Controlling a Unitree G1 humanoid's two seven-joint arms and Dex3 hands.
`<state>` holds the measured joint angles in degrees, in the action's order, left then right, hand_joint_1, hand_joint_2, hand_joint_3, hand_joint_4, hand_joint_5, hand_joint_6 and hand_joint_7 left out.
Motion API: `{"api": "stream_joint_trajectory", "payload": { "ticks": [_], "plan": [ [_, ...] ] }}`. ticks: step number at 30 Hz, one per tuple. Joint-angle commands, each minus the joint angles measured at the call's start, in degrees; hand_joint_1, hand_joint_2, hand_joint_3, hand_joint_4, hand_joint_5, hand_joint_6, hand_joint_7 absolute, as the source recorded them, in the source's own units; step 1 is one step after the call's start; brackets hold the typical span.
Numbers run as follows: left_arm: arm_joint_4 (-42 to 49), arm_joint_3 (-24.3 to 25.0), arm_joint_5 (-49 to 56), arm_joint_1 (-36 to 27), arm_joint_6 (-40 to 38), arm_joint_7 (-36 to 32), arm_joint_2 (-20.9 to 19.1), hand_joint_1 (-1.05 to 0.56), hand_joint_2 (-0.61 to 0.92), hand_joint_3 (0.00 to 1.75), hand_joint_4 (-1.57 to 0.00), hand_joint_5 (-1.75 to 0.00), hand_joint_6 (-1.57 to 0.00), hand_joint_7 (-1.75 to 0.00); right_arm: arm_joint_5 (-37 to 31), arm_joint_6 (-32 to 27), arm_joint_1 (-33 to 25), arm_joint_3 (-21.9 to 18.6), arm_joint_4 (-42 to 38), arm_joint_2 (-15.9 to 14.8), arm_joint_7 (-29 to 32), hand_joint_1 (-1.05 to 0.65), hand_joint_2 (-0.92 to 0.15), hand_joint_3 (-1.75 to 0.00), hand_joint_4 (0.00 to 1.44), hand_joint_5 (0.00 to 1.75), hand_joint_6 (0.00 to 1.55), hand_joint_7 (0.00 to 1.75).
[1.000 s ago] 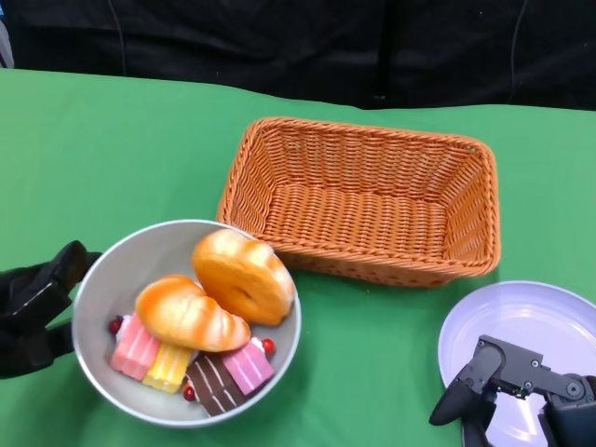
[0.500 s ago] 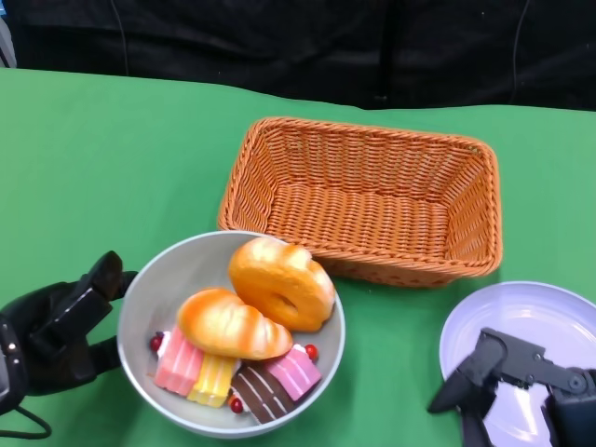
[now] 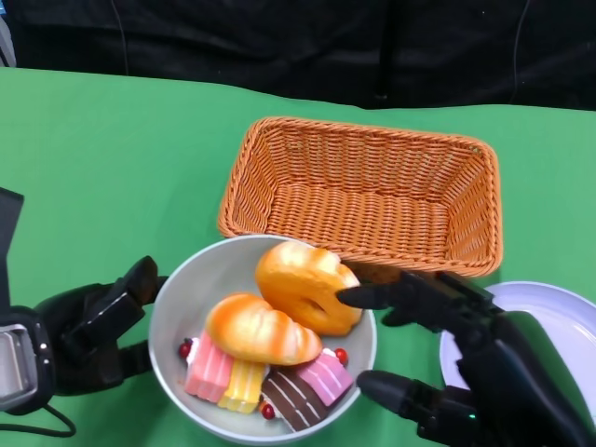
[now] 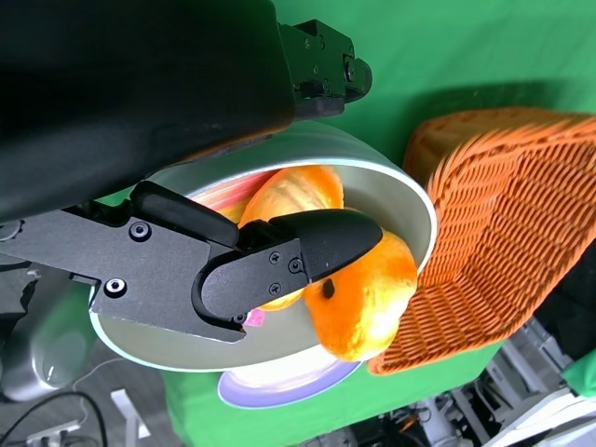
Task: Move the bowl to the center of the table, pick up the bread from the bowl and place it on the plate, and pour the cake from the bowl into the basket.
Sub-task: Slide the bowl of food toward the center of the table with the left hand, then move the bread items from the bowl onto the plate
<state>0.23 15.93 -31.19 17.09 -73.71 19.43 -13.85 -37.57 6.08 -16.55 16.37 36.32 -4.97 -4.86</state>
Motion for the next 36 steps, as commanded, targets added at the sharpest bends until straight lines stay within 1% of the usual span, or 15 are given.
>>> {"api": "stream_joint_trajectory", "payload": {
  "ticks": [1, 4, 5, 9, 14, 19, 21, 23, 27, 28, 30, 32, 33, 35, 36],
  "plan": [
    [-1.51, -1.38, -0.46, 0.86, -0.12, 0.14, -0.33, -0.65, 0.92, 0.77, 0.0, 0.0, 0.0, 0.0, -3.36, -1.04, 2.35, 0.43, -0.09, -0.83, -0.34, -0.51, -0.92, -0.05, 0.13, 1.04, 0.22, 0.51],
    [-2.2, -2.44, -0.41, 0.71, -0.09, 0.04, 0.04, -0.66, 0.92, 0.76, 0.0, 0.0, 0.0, 0.0, -6.16, -0.97, 4.76, 0.94, -2.36, -1.03, 0.44, -0.51, -0.92, -0.04, 0.04, 0.99, 0.19, 0.49],
    [-2.27, -2.54, -0.46, 0.7, -0.13, -0.03, 0.11, -0.66, 0.92, 0.75, 0.0, 0.0, 0.0, 0.0, -6.61, -0.87, 5.15, 1.02, -2.79, -1.06, 0.72, -0.51, -0.92, -0.03, 0.03, 0.98, 0.19, 0.48],
    [-3.73, -4.09, -0.36, -0.02, 0.28, -0.06, 0.56, -0.65, 0.92, 0.72, 0.0, 0.0, 0.0, 0.0, -11.38, 1.43, 9.98, 1.45, -9.58, -2.24, 5.6, -0.51, -0.9, -0.01, 0.0, 0.95, 0.2, 0.46],
    [-4.8, -5.38, -0.25, -0.81, 0.48, 0.17, 0.51, -0.66, 0.92, 0.71, 0.0, 0.0, 0.0, 0.0, -14.49, 2.08, 14.07, 2.37, -16.32, -2.99, 9.44, -0.53, -0.9, 0.0, 0.0, 0.81, 0.17, 0.4],
    [-6.67, -6.82, -0.33, -1.68, 0.9, 0.81, -0.12, -0.65, 0.92, 0.7, 0.0, 0.0, 0.0, 0.0, -17.3, 1.52, 17.04, 3.73, -21.38, -3.6, 11.11, -0.53, -0.89, 0.0, 0.0, 0.8, 0.19, 0.4],
    [-7.23, -7.55, -0.39, -2.03, 1.31, 1.25, -0.49, -0.65, 0.92, 0.72, 0.0, 0.0, 0.0, 0.0, -18.27, 1.29, 18.02, 4.22, -23.26, -4.01, 11.55, -0.54, -0.91, -0.01, 0.0, 0.8, 0.2, 0.39],
    [-7.84, -8.09, -0.38, -2.3, 1.61, 1.28, -0.7, -0.65, 0.92, 0.73, 0.0, 0.0, 0.0, 0.0, -19.33, 1.32, 19.03, 4.74, -25.72, -4.45, 12.67, -0.54, -0.92, -0.01, 0.0, 0.87, 0.24, 0.37],
    [-8.61, -8.63, -0.17, -2.77, 2.17, 0.78, -0.92, -0.64, 0.92, 0.73, 0.0, 0.0, 0.0, 0.0, -20.06, 1.55, 20.52, 5.76, -30.38, -4.99, 15.09, -0.51, -0.92, -0.01, 0.12, 0.89, 0.36, 0.32],
    [-8.67, -8.75, -0.04, -2.83, 2.3, 0.66, -1.03, -0.64, 0.92, 0.71, 0.0, 0.0, 0.0, 0.0, -20.21, 1.64, 20.89, 6.11, -31.67, -4.95, 16.05, -0.48, -0.91, 0.0, 0.21, 0.84, 0.43, 0.29],
    [-8.81, -9.24, 0.26, -3.0, 2.88, 0.76, -1.48, -0.64, 0.92, 0.7, 0.0, 0.0, 0.0, 0.0, -20.27, 2.04, 21.84, 6.86, -34.77, -4.73, 18.56, -0.41, -0.9, 0.0, 0.32, 0.79, 0.53, 0.25],
    [-8.93, -9.59, 0.3, -3.13, 3.28, 0.85, -1.83, -0.64, 0.92, 0.7, 0.0, 0.0, 0.0, 0.0, -20.13, 2.35, 22.55, 7.42, -36.87, -4.63, 20.47, -0.32, -0.89, 0.0, 0.39, 0.79, 0.6, 0.24],
    [-9.2, -10.06, 0.64, -3.24, 3.71, 0.64, -2.02, -0.63, 0.92, 0.7, 0.0, 0.0, 0.0, 0.0, -20.02, 3.05, 23.44, 7.65, -39.38, -4.48, 22.78, -0.29, -0.88, 0.0, 0.45, 0.81, 0.65, 0.25],
    [-9.69, -10.57, 1.07, -3.45, 4.18, 0.15, -2.14, -0.63, 0.92, 0.69, 0.0, 0.0, 0.0, 0.0, -19.55, 4.72, 25.0, 7.98, -43.71, -4.3, 27.4, -0.21, -0.88, 0.0, 0.62, 0.88, 0.79, 0.28],
    [-9.9, -10.6, 1.2, -3.51, 4.15, -0.19, -2.09, -0.62, 0.92, 0.68, 0.0, 0.0, 0.0, 0.0, -19.31, 6.11, 26.0, 8.22, -46.15, -4.41, 30.23, -0.18, -0.86, 0.0, 0.76, 0.95, 0.91, 0.32]
  ]
}}
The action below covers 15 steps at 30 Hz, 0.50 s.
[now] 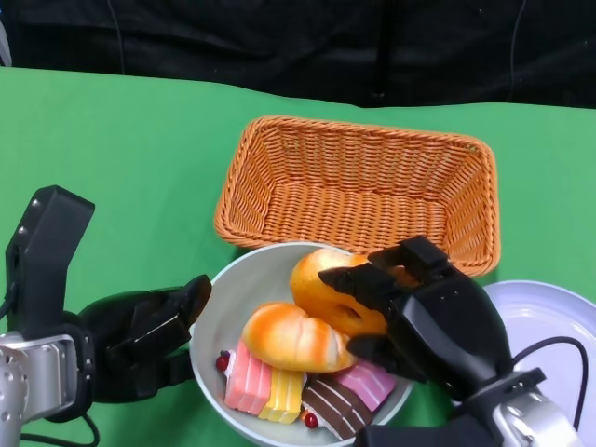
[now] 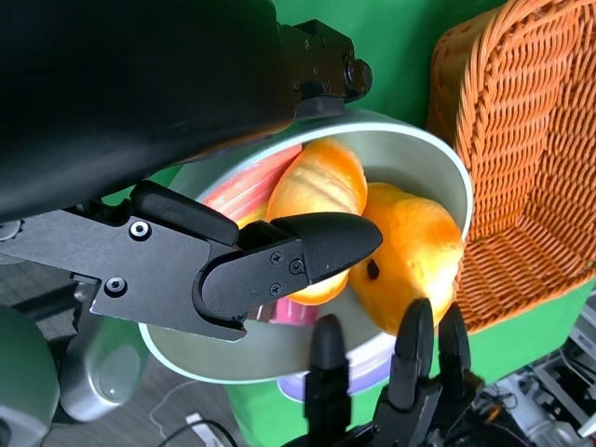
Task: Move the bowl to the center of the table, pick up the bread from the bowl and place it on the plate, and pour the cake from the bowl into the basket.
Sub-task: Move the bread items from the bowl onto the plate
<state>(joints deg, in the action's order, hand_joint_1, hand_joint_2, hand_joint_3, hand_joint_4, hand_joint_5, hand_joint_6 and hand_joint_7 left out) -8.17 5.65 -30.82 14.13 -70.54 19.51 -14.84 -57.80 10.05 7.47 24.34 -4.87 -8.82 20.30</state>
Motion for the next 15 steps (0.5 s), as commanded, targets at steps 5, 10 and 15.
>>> {"api": "stream_joint_trajectory", "payload": {
  "ticks": [5, 10, 15],
  "plan": [
    [-2.61, -1.41, 1.9, -1.14, 1.79, -0.62, -1.39, -0.61, 0.92, 0.66, 0.0, 0.0, -0.02, -0.01, 0.96, 8.07, 4.75, 1.61, -11.61, -1.12, 17.97, -0.11, -0.8, -0.02, 0.99, 1.69, 0.92, 1.38],
    [-2.3, -2.16, 2.61, -1.24, 3.1, 0.29, -2.1, -0.61, 0.92, 0.65, -0.01, -0.01, -0.04, -0.02, -0.32, 10.2, 5.77, 2.83, -11.42, -1.69, 24.49, -0.11, -0.79, -0.04, 1.0, 1.75, 0.8, 1.73],
    [-2.14, -2.59, 2.6, -1.38, 3.99, 0.27, -2.26, -0.6, 0.92, 0.65, -0.02, -0.01, -0.05, -0.02, -1.55, 12.34, 6.47, 3.13, -9.6, -2.82, 29.7, -0.11, -0.81, -0.07, 1.01, 1.75, 0.8, 1.75]
  ]
}}
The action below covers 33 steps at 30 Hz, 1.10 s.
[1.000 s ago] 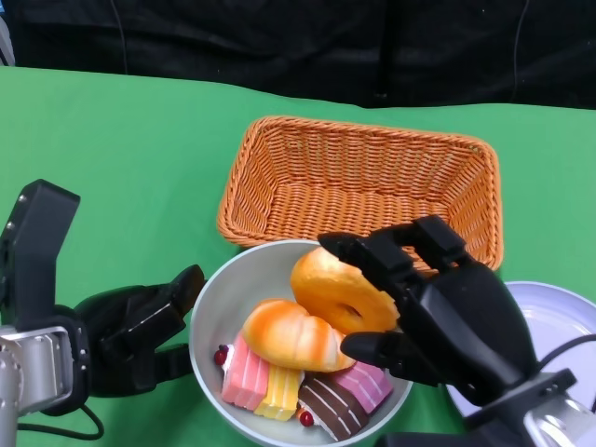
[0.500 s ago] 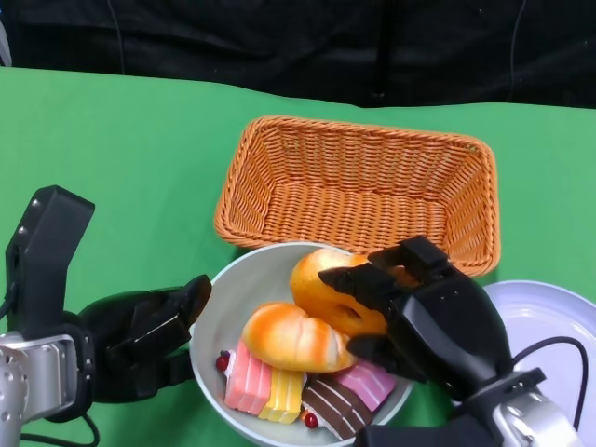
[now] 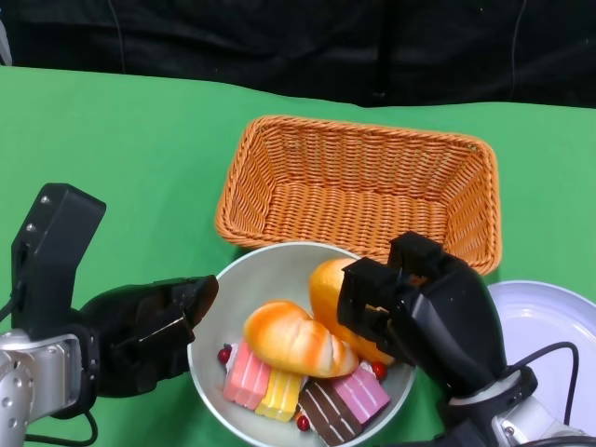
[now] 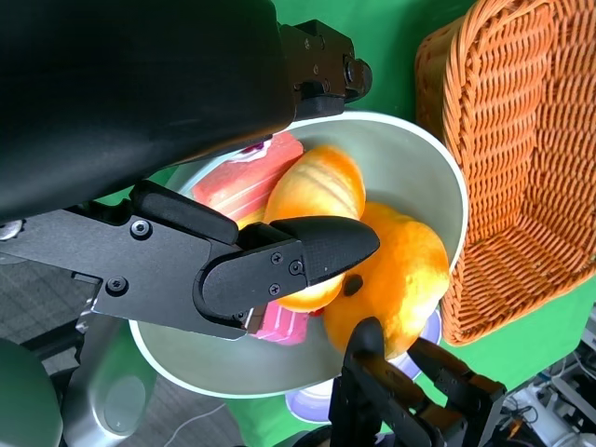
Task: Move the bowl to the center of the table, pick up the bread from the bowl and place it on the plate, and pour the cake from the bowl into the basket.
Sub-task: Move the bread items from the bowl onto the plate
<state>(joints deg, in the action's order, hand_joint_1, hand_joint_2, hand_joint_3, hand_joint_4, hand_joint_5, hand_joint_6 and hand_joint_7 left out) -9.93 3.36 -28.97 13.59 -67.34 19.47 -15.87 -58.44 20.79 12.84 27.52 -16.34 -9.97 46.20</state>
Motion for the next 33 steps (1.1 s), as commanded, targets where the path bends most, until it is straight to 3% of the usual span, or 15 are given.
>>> {"api": "stream_joint_trajectory", "payload": {
  "ticks": [1, 2, 4, 6, 10, 12, 19, 25, 27, 28, 30, 33],
  "plan": [
    [-0.3, -0.42, 0.81, -0.88, 1.12, 0.37, -1.31, -0.6, 0.92, 0.65, -0.02, -0.01, -0.05, -0.02, -1.15, 1.98, 1.21, -0.05, 2.48, -1.89, 4.68, -0.12, -0.82, -0.08, 1.01, 1.75, 0.8, 1.75],
    [-0.24, -0.66, 0.97, -0.88, 1.51, 0.51, -1.55, -0.6, 0.92, 0.65, -0.02, -0.01, -0.05, -0.02, -1.16, 2.27, 1.24, -0.15, 3.19, -2.09, 5.02, -0.12, -0.83, -0.09, 1.01, 1.75, 0.8, 1.75],
    [-0.09, -0.98, 1.13, -0.95, 2.23, 0.86, -2.0, -0.6, 0.92, 0.66, -0.03, -0.01, -0.06, -0.02, -0.67, 2.69, 0.99, -0.51, 4.9, -2.44, 4.8, -0.15, -0.44, -0.88, 1.02, 1.75, 0.79, 1.75],
    [0.02, -1.09, 1.24, -1.03, 2.75, 1.08, -2.37, -0.61, 0.92, 0.66, -0.03, -0.02, -0.05, -0.01, -0.15, 2.84, 0.51, -0.96, 6.87, -2.69, 4.24, -0.14, -0.25, -1.25, 1.03, 1.75, 0.8, 1.75],
    [-0.92, -2.94, 2.93, -2.15, 7.26, 2.63, -4.64, -0.62, 0.92, 0.62, -0.08, -0.04, -0.08, -0.02, 5.67, 4.53, -2.67, -4.01, 15.37, -3.84, -0.9, -0.15, -0.15, -1.61, 1.03, 1.75, 0.8, 1.75],
    [-1.27, -4.1, 4.3, -2.83, 10.05, 3.44, -5.77, -0.62, 0.92, 0.62, -0.11, -0.06, -0.1, -0.03, 7.91, 4.73, -4.19, -5.4, 18.61, -3.79, -3.2, -0.15, -0.13, -1.7, 1.04, 1.75, 0.81, 1.75],
    [-0.41, -2.13, 3.35, -2.81, 10.95, 3.93, -4.88, -0.6, 0.92, 0.61, -0.11, -0.07, -0.1, -0.02, 17.1, 7.31, -8.57, -11.23, 27.63, -3.41, -10.31, -0.15, -0.12, -1.75, 1.04, 1.75, 0.8, 1.69],
    [-0.55, -2.29, 2.84, -2.49, 10.07, 3.52, -4.83, -0.58, 0.92, 0.59, -0.08, -0.06, -0.08, -0.01, 18.21, 6.31, -13.1, -14.48, 32.69, -3.8, -16.63, -0.1, -0.05, -1.75, 1.01, 1.75, 0.86, 1.55],
    [-0.4, -2.42, 3.12, -2.39, 10.23, 3.31, -4.9, -0.59, 0.92, 0.6, -0.08, -0.06, -0.08, -0.01, 18.13, 6.14, -14.33, -14.72, 33.36, -3.87, -18.96, -0.12, -0.06, -1.73, 0.97, 1.75, 0.87, 1.43],
    [-0.39, -2.4, 3.17, -2.35, 10.15, 3.19, -4.9, -0.59, 0.92, 0.6, -0.08, -0.06, -0.08, -0.01, 17.94, 5.42, -14.86, -14.73, 33.85, -3.64, -20.39, -0.14, -0.13, -1.62, 0.93, 1.73, 0.88, 1.25],
    [-0.36, -2.42, 3.33, -2.33, 10.13, 2.99, -4.83, -0.59, 0.92, 0.6, -0.09, -0.06, -0.09, -0.01, 17.89, 3.8, -15.56, -14.52, 34.74, -3.05, -23.26, -0.18, -0.23, -1.43, 0.89, 1.6, 0.88, 1.03],
    [-0.53, -2.39, 3.33, -2.29, 9.93, 2.81, -4.59, -0.59, 0.92, 0.6, -0.1, -0.07, -0.1, -0.01, 18.34, 1.58, -15.68, -13.72, 35.54, -2.84, -28.33, -0.19, -0.31, -1.18, 0.77, 1.37, 0.78, 0.77]
  ]
}}
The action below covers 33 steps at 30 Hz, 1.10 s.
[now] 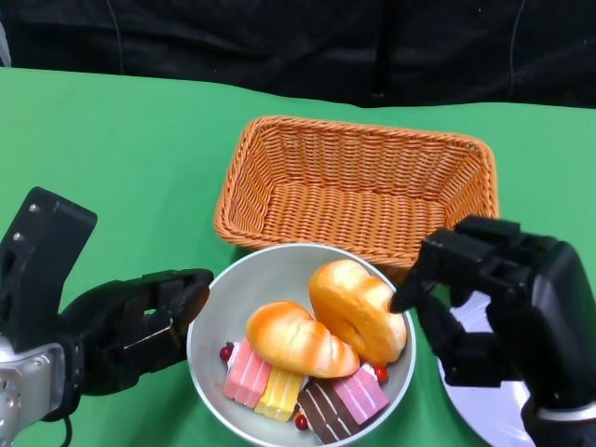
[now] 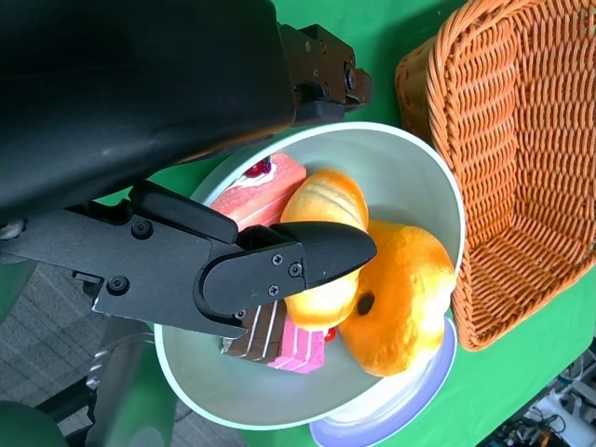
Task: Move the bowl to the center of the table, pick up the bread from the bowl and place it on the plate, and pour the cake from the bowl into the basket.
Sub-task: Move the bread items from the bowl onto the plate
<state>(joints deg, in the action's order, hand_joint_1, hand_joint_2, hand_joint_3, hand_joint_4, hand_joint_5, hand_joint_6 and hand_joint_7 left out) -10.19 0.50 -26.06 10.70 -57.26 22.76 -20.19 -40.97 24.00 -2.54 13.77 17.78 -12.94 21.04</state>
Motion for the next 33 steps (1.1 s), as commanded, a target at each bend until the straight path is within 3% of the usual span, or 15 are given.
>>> {"api": "stream_joint_trajectory", "payload": {
  "ticks": [1, 2, 4, 5, 7, 9, 14, 22, 33],
  "plan": [
    [-0.32, 0.47, 0.41, 0.6, -0.16, -0.48, -0.23, -0.59, 0.92, 0.6, -0.1, -0.07, -0.1, -0.01, 0.82, -2.0, -0.29, 0.07, 1.56, 0.21, -4.13, -0.2, -0.32, -1.12, 0.73, 1.3, 0.75, 0.69],
    [-0.37, 0.33, 0.48, 0.58, -0.1, -0.44, -0.25, -0.59, 0.92, 0.6, -0.1, -0.07, -0.1, -0.01, 0.42, -3.17, -0.41, 0.23, 1.98, 0.26, -5.77, -0.22, -0.35, -1.06, 0.69, 1.24, 0.72, 0.65],
    [-0.51, 0.03, 0.67, 0.52, -0.02, -0.42, -0.33, -0.59, 0.92, 0.6, -0.1, -0.07, -0.1, -0.01, -0.47, -5.61, -0.74, 0.63, 2.92, 0.46, -8.76, -0.3, -0.53, -0.71, 0.56, 1.04, 0.63, 0.52],
    [-0.81, 0.06, 0.59, 0.42, -0.3, -0.65, -0.16, -0.6, 0.92, 0.6, -0.1, -0.07, -0.1, -0.01, -1.9, -6.96, -0.76, 0.88, 3.5, 0.02, -10.63, -0.31, -0.57, -0.64, 0.54, 1.01, 0.62, 0.49],
    [-1.18, 0.18, 0.45, 0.31, -0.66, -0.93, 0.08, -0.6, 0.92, 0.6, -0.1, -0.07, -0.1, -0.01, -3.62, -8.37, -0.78, 1.05, 4.26, -0.38, -12.7, -0.39, -0.81, -0.21, 0.36, 0.84, 0.52, 0.33],
    [-1.18, 0.42, 0.11, 0.15, -0.56, -0.6, 0.3, -0.6, 0.92, 0.6, -0.09, -0.07, -0.09, -0.01, -7.1, -10.79, -0.37, 1.57, 5.03, -1.05, -15.86, -0.49, -0.88, -0.11, 0.23, 0.78, 0.43, 0.24],
    [-1.73, 0.2, 0.14, -0.29, -0.06, -0.01, 0.17, -0.6, 0.92, 0.6, -0.08, -0.06, -0.09, 0.0, -12.3, -14.1, 1.32, 3.15, 4.84, -2.11, -21.55, -0.63, -0.92, -0.03, 0.03, 0.72, 0.33, 0.14],
    [-2.74, 0.21, 0.14, -0.62, -0.84, -0.69, 0.76, -0.6, 0.92, 0.6, -0.08, -0.07, -0.09, 0.0, -14.98, -14.74, 2.91, 5.46, 1.24, -2.33, -22.54, -0.68, -0.92, -0.01, 0.01, 0.73, 0.34, 0.11],
    [-3.05, -0.15, 0.47, -0.93, -0.3, -0.5, 0.41, -0.61, 0.92, 0.6, -0.08, -0.08, -0.1, -0.01, -21.56, -14.92, 7.59, 11.19, -13.59, -1.01, -9.23, -0.59, -0.91, 0.0, 0.09, 0.8, 0.45, 0.12]
  ]
}}
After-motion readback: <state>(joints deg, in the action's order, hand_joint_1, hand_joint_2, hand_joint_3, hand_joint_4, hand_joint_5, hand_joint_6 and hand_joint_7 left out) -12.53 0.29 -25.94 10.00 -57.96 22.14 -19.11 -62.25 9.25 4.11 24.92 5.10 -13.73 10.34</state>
